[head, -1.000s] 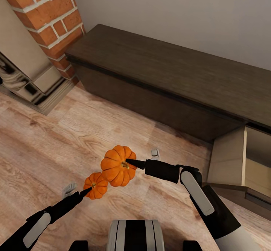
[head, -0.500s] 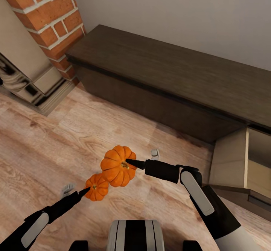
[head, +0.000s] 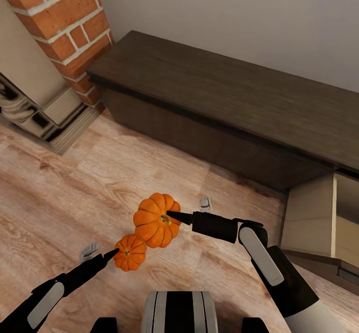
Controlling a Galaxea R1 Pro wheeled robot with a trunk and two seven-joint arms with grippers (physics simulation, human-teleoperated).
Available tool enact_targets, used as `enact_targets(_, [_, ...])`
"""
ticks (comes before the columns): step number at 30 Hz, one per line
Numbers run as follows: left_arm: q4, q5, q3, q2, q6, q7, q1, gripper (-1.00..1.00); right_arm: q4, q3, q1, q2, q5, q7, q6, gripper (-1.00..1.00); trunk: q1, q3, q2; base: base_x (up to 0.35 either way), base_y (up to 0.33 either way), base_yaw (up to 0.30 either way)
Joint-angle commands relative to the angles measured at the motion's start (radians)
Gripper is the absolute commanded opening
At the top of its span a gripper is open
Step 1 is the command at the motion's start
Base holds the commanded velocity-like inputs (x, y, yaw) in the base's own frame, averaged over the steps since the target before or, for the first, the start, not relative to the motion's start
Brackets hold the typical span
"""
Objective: Place each of the two pumpkins and all three candles from the living room inside a cabinet in the living room (use any cabinet), then make sure every cabinet is closed, and position the cauldron so it is next to a table in the living room.
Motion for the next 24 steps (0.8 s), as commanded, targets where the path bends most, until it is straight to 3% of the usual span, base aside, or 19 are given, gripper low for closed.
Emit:
enact_targets(1, [0.000,0.011,-0.003,0.001,0.006,0.000,0.000,1.00,0.000,0.001,0.000,-0.001,-0.007,-0.002,0.005,-1.00,0.000,-0.001,0.000,0.000,0.000,0.000])
enact_targets(5, [0.000,0.011,-0.003,0.001,0.006,0.000,0.000,1.00,0.000,0.001,-0.001,-0.001,-0.007,-0.002,0.005,-1.00,0.000,-0.001,0.000,0.000,0.000,0.000])
enact_targets(18, [0.000,0.011,-0.004,-0.002,0.005,-0.001,0.000,1.00,0.000,0.001,-0.001,-0.001,-0.007,-0.002,0.005,-1.00,0.004,-0.035,-0.002,0.000,0.000,0.000])
enact_targets(24, [0.000,0.011,-0.005,-0.003,0.004,-0.003,0.000,1.00,0.000,0.001,0.000,-0.001,-0.007,-0.002,0.005,-1.00,0.004,-0.035,-0.002,0.000,0.000,0.000])
